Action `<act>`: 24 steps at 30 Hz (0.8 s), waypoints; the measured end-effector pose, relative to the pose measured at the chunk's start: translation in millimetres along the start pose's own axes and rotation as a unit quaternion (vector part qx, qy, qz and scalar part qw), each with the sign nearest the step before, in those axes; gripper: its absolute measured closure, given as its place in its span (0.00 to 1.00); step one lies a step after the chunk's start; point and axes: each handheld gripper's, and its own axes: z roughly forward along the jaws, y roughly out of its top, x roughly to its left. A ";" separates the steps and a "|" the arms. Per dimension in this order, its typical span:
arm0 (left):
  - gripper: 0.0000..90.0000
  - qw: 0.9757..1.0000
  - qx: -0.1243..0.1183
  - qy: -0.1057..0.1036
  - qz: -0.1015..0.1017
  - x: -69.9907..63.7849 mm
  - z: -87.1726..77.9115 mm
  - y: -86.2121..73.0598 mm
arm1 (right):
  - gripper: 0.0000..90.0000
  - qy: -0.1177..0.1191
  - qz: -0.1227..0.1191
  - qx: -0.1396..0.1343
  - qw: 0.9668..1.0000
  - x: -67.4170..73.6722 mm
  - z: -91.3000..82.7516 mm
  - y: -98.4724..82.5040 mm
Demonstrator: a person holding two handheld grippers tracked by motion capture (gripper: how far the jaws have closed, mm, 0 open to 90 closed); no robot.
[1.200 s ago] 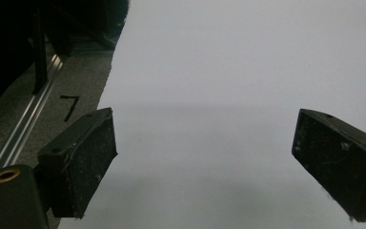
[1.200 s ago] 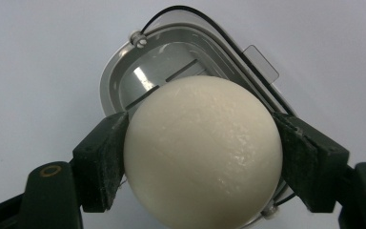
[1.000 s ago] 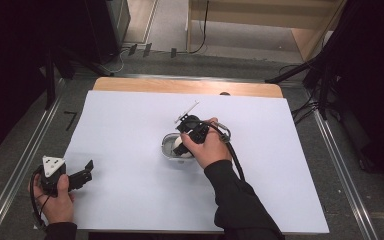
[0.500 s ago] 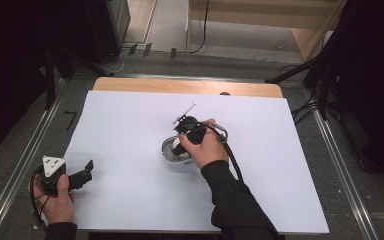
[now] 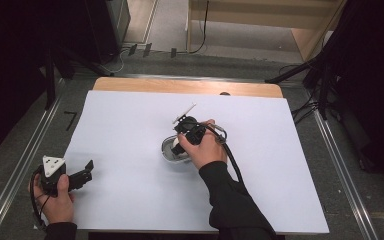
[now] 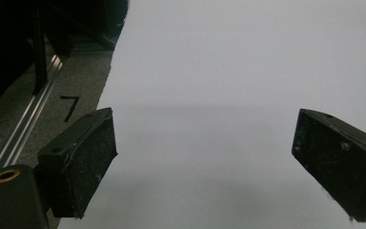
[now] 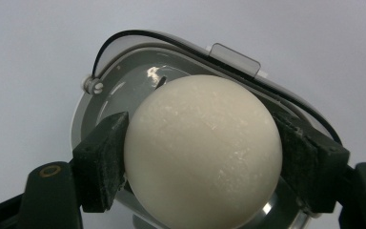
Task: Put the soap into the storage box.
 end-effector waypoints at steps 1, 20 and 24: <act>0.09 1.000 0.000 0.000 0.000 0.0 0.0 0.0 | 0.27 -0.001 -0.003 -0.001 1.000 0.9 0.1 -0.1; 0.09 1.000 -0.001 0.000 0.000 -0.3 0.2 0.0 | 0.15 -0.019 0.009 -0.045 0.999 -7.5 -31.8 -11.0; 0.09 1.000 0.000 -0.001 0.001 -0.2 0.1 0.0 | 0.14 -0.022 0.015 -0.049 0.998 -13.7 -37.9 -18.2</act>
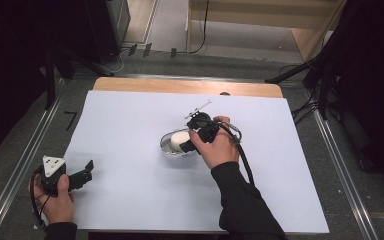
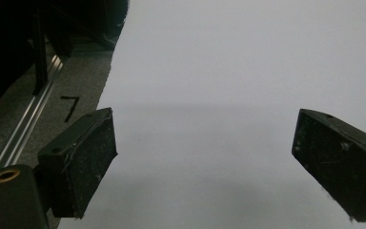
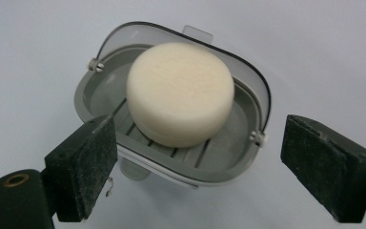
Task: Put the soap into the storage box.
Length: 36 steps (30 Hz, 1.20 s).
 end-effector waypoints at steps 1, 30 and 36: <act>0.09 1.000 0.000 0.000 0.000 -0.1 0.0 0.0 | 0.13 -0.001 0.001 -0.002 1.000 -2.2 -1.2 -2.0; 0.09 1.000 0.001 -0.001 0.002 -0.5 0.3 0.0 | 0.00 -0.049 0.054 0.013 0.997 -51.5 -23.2 -64.7; 0.09 1.000 0.001 -0.001 0.002 -0.6 0.3 0.0 | 0.00 -0.056 0.066 0.013 0.996 -61.1 -26.7 -80.2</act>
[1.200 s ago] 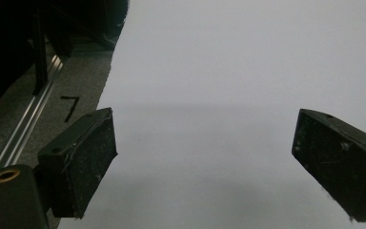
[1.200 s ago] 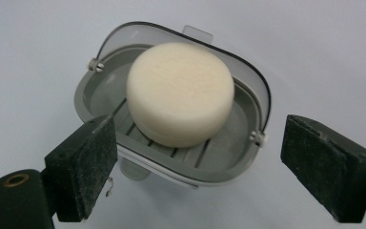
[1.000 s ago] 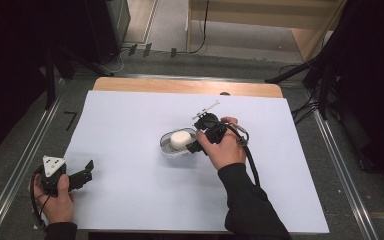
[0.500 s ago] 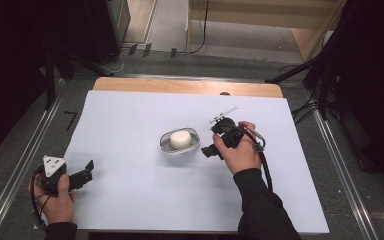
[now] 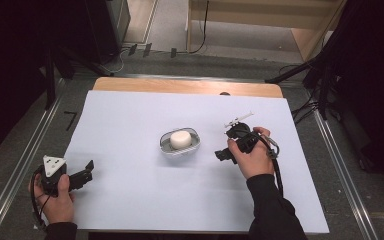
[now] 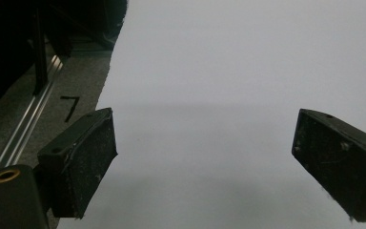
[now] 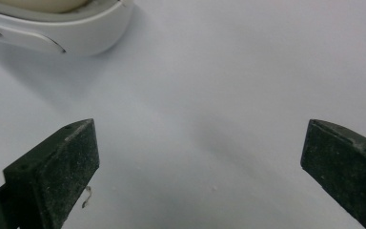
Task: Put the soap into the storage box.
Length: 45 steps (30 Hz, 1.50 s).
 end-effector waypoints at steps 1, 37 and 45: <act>0.09 1.000 0.001 0.000 0.000 0.0 -0.1 0.0 | 0.00 -0.001 0.003 -0.001 1.000 -2.2 -0.4 -2.6; 0.09 1.000 -0.002 0.002 0.005 -1.0 -0.2 -0.4 | 0.00 -0.033 0.112 -0.048 0.992 -76.4 -28.8 -130.3; 0.09 1.000 0.000 0.004 0.006 -1.5 -0.2 -0.3 | 0.00 -0.040 0.128 -0.058 0.989 -87.3 -37.9 -158.6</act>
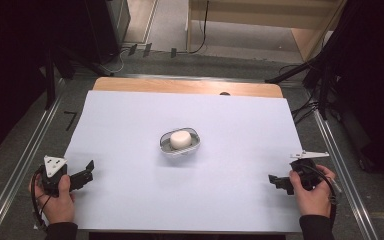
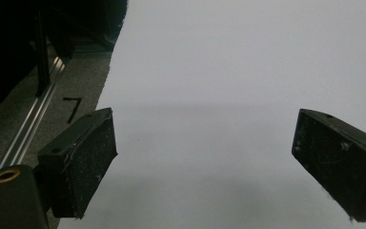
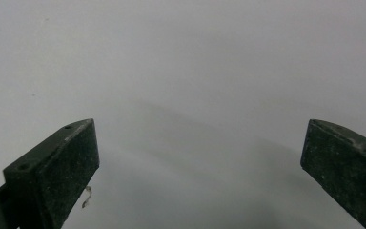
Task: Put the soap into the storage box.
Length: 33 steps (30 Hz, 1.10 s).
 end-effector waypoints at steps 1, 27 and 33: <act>0.09 1.000 0.000 0.000 0.001 -0.1 0.0 0.0 | 0.00 -0.002 0.003 -0.001 1.000 -2.2 -0.8 -3.1; 0.09 1.000 -0.009 0.016 0.002 -1.7 -1.4 -0.9 | 0.00 -0.008 0.050 -0.130 0.990 -49.2 -35.2 -81.0; 0.09 0.999 -0.025 0.027 -0.009 -1.0 -3.9 -2.5 | 0.00 0.002 0.052 -0.155 0.987 -50.0 -28.3 -91.5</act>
